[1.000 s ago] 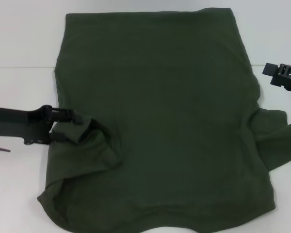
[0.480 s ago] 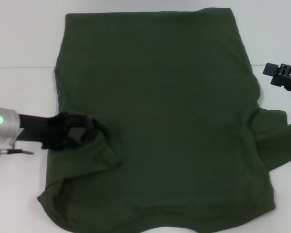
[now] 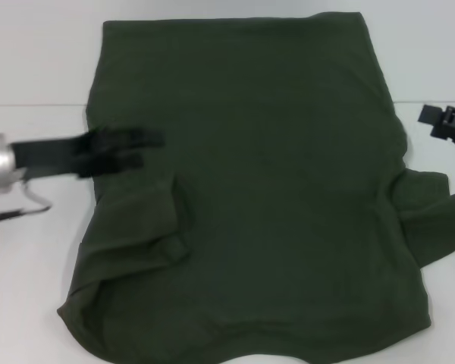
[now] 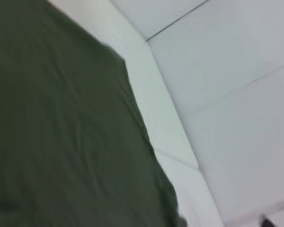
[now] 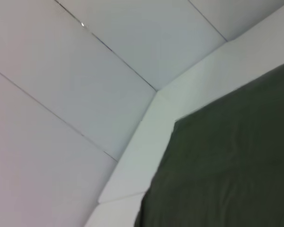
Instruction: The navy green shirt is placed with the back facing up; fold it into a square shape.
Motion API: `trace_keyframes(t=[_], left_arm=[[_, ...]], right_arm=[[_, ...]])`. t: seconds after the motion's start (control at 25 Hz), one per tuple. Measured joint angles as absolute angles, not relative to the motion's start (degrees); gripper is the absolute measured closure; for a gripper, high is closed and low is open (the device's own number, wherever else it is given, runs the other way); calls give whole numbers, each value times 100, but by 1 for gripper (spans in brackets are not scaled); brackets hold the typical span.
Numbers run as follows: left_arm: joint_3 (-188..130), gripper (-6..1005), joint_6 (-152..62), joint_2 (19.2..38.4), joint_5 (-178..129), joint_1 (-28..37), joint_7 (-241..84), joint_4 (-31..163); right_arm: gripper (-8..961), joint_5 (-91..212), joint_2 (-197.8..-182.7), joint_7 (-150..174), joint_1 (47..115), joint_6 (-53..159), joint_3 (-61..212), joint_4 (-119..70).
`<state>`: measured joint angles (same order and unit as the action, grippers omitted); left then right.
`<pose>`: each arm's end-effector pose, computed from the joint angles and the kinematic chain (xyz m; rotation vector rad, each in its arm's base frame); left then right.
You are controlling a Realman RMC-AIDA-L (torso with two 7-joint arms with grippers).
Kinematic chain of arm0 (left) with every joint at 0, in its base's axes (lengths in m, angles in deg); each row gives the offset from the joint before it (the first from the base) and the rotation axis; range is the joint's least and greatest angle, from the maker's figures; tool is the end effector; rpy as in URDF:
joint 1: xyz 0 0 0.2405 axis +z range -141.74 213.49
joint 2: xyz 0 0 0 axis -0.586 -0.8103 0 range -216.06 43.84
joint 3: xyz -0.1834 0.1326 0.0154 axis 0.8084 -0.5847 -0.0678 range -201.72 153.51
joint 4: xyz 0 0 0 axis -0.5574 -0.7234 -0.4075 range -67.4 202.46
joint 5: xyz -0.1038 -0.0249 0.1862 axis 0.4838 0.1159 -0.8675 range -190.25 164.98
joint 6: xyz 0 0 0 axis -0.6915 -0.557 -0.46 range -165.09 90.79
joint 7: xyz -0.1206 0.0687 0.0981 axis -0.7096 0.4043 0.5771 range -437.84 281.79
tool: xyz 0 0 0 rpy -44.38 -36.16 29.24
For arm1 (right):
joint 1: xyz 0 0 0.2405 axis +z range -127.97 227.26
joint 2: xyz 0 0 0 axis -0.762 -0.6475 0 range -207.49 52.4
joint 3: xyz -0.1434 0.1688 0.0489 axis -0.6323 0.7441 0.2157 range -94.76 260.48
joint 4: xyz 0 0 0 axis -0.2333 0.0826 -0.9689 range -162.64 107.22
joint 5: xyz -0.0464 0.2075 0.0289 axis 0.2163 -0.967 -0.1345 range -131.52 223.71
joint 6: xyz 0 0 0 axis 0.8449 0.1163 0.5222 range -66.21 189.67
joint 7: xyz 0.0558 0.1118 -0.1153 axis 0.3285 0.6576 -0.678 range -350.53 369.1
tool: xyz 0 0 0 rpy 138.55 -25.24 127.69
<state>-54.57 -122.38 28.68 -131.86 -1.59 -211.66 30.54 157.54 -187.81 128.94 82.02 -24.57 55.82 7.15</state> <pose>-0.2270 0.3802 0.0359 -2.2223 -1.7781 -0.8725 0.2594 0.3731 0.0834 -2.1753 1.4948 0.9962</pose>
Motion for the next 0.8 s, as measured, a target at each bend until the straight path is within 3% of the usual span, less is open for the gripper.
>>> trace_keyframes(t=[0.12, 0.2, 0.24, 0.48, 0.8], left_arm=[[-5466, 171, -13093, 2566, -13167, 125, -20570, 3065], [-5382, 172, -13616, 2488, -13130, 330, -20013, 2916], [-5343, 172, -13734, 2513, -13118, 423, -19855, 2794], [-5284, 171, -13795, 2811, -13103, 832, -19194, 2429], [-5320, 171, -13775, 2890, -13118, 853, -19122, 2411]], right_arm=[[116, 15965, -18611, 12868, 8189, -2632, 5515, 740], [116, 16201, -18477, 12903, 8198, -2753, 5430, 778], [116, 16346, -18366, 12953, 8208, -2819, 5373, 839], [117, 16576, -18237, 13315, 8184, -2854, 5272, 1232], [118, 18391, -18171, 15023, 8476, -2995, 5182, 2146]])
